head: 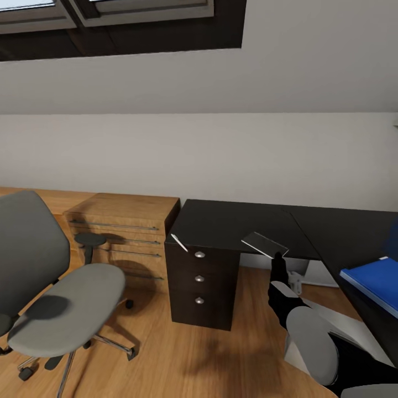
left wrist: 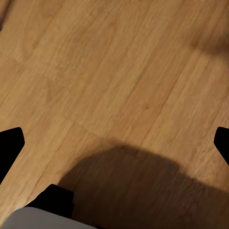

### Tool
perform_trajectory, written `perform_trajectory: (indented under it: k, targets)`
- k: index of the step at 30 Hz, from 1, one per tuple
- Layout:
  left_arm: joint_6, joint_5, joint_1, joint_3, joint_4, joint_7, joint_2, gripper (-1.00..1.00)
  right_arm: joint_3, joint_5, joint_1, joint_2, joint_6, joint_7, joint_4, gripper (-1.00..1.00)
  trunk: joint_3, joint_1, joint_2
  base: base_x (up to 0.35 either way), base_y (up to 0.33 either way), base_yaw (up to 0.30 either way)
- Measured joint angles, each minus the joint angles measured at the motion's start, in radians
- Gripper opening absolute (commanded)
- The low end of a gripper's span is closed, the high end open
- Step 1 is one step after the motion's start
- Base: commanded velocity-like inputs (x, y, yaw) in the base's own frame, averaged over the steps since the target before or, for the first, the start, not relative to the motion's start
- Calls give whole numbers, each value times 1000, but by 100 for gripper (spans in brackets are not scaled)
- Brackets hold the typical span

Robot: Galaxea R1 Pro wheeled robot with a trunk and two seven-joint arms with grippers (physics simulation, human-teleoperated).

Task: In the bedroom, organize the workspace by keeping the computer under the desk, ensuring the monitor is on the desk, placing the keyboard on the desk next to the monitor, placing the mouse on the desk next to the keyboard, moving the folder from the swivel chair onto the desk next to the mouse, stacking the notebook on top of the folder with the pen on top of the notebook, and positioning the swivel chair next to the desk.

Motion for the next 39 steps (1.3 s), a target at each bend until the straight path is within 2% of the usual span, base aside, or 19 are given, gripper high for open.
perform_trajectory:
  k: [7, 9, 10, 11, 13, 14, 15, 17, 18, 23, 27, 32, 36, 39]
  targets:
    - [0, 0, 0, 2, -48, 1, 9, 100, 1, 0, 0, -2, 0, 0, 1, 100, 0, 0, 0, 0, 0, 0]
    - [4, 0, 0, 0, -100, 3, 26, 100, 1, 0, 0, -2, 0, 0, 1, 100, 0, 0, 0, 0, 0, 0]
    - [20, 1, 0, -4, -201, 4, 65, 100, 1, 0, 0, -2, 0, 0, 0, 100, 0, 0, 0, 0, 0, 0]
    - [40, 5, 1, -5, -251, 5, 79, 100, 0, 0, 0, -2, 0, 0, 0, 100, 0, 0, 0, 0, 0, 0]
    - [75, 7, 1, -4, -298, 4, 89, 100, 0, 0, 0, -2, 0, 0, 0, 100, 0, 0, 0, 0, 0, 0]
    - [147, 10, 1, -5, -363, 4, 100, 100, 0, 0, 0, -2, 0, -1, -1, 100, 0, 0, 0, 0, 0, 0]
    - [176, 13, 1, -5, -387, 4, 103, 100, 0, 0, 0, -2, 0, -1, -1, 100, 0, 0, 0, 0, 0, 0]
    - [230, 17, 1, -6, -428, 5, 107, 100, 0, 0, 0, -2, 0, -1, -1, 100, 0, 0, 0, 0, 0, 0]
    - [281, 17, 1, -6, -468, 6, 109, 100, 0, 0, 0, -2, 0, -1, -1, 100, 0, 0, 0, 0, 0, 0]
    - [363, 16, 1, -4, -576, 12, 112, 100, 0, 0, 0, -4, 0, -1, -1, 100, 0, 0, 0, 0, 0, 0]
    - [422, 17, 1, -5, -699, 62, 113, 100, 0, 0, 0, -8, 0, -1, -1, 100, 0, 0, 0, 0, 0, 0]
    - [538, 17, 1, -7, -840, 169, 109, 100, 0, 0, 0, -9, 0, -2, -1, 100, 0, 0, 0, 0, 0, 0]
    - [591, 26, 1, -8, -914, 217, 103, 100, 0, 0, 0, -10, 0, -2, -1, 100, 0, 0, 0, 0, 0, 0]
    - [603, 38, 2, -9, -903, 229, 101, 100, 1, 0, 0, -11, 0, -2, -1, 100, 0, 0, 0, 0, 0, 0]
